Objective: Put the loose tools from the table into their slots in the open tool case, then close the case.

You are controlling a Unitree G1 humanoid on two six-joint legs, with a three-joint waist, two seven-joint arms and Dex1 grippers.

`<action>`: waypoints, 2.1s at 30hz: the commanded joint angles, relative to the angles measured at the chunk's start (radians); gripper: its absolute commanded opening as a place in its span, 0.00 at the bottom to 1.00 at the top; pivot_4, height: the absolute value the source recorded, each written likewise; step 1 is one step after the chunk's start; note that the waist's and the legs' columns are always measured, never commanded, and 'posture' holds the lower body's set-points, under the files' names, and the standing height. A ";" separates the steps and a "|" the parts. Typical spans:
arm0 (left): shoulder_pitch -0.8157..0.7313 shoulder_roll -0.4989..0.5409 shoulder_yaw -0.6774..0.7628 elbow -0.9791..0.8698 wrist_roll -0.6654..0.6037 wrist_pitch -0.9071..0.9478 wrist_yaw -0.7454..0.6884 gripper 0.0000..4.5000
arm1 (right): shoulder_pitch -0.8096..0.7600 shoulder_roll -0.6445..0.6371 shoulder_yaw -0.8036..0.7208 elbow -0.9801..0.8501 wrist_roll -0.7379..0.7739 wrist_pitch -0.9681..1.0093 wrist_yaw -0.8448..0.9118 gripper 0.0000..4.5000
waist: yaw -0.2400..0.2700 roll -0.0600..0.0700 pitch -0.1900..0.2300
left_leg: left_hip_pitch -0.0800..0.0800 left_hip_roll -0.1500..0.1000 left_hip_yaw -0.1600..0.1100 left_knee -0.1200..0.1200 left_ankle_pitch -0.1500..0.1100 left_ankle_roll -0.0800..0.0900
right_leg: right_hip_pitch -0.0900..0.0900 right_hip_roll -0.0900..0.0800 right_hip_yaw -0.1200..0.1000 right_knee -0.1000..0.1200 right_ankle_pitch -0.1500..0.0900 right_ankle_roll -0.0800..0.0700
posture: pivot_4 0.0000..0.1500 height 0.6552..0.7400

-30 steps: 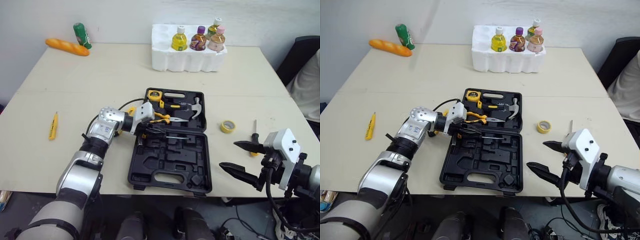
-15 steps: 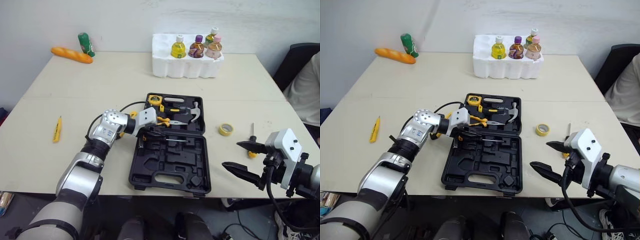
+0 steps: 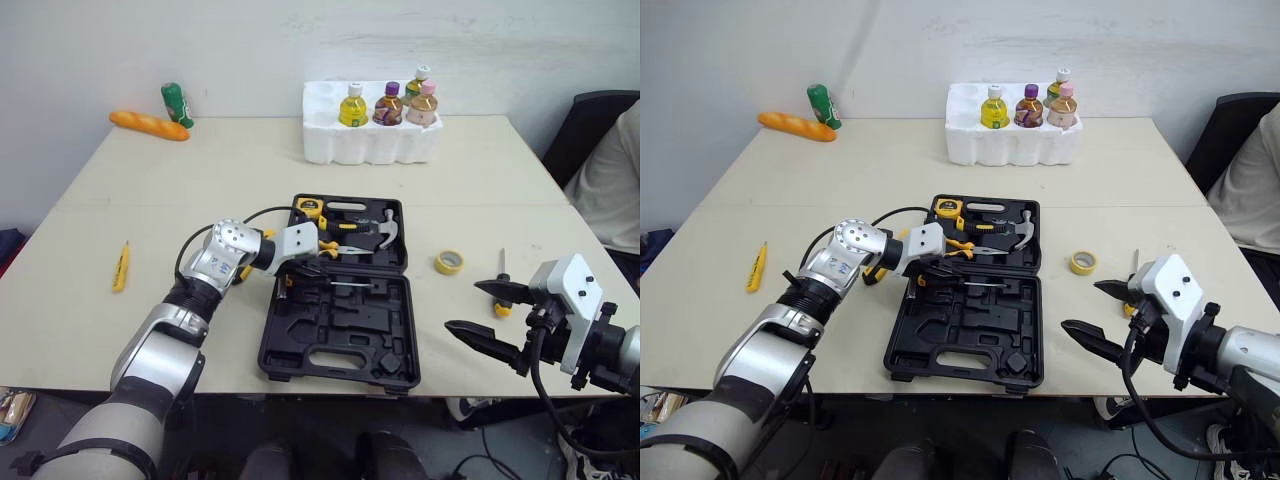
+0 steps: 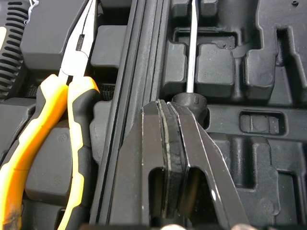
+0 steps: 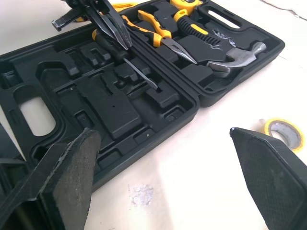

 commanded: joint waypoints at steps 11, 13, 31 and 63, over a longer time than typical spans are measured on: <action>0.058 0.037 0.184 -0.050 -0.182 0.167 -0.140 0.02 | -0.060 -0.015 0.037 0.011 -0.010 -0.005 0.012 1.00 | -0.003 -0.003 0.016 | -0.011 0.000 0.000 0.000 0.002 0.000 | -0.014 0.000 -0.001 0.002 0.000 -0.001 | 1.00 0.96; 0.049 0.035 0.214 -0.080 -0.226 0.220 -0.163 0.02 | -0.069 -0.015 0.046 0.016 -0.013 -0.006 0.013 1.00 | 0.000 -0.004 0.019 | -0.018 0.000 0.000 0.002 0.003 -0.001 | -0.018 0.000 -0.003 0.002 0.000 0.000 | 1.00 0.96; 0.069 0.022 0.210 -0.221 -0.282 0.342 -0.218 0.02 | -0.088 -0.010 0.052 0.026 -0.041 -0.011 0.029 1.00 | 0.003 -0.009 0.039 | -0.026 -0.003 0.000 0.004 0.005 -0.002 | -0.020 0.001 -0.005 -0.003 0.003 0.004 | 1.00 0.96; 0.086 -0.025 0.038 -0.032 -0.045 0.151 -0.078 0.02 | -0.045 -0.009 0.027 0.006 -0.033 0.004 0.010 1.00 | 0.004 -0.009 0.038 | -0.020 -0.004 -0.002 0.004 0.004 0.001 | -0.013 -0.002 -0.006 -0.006 0.004 0.008 | 1.00 0.96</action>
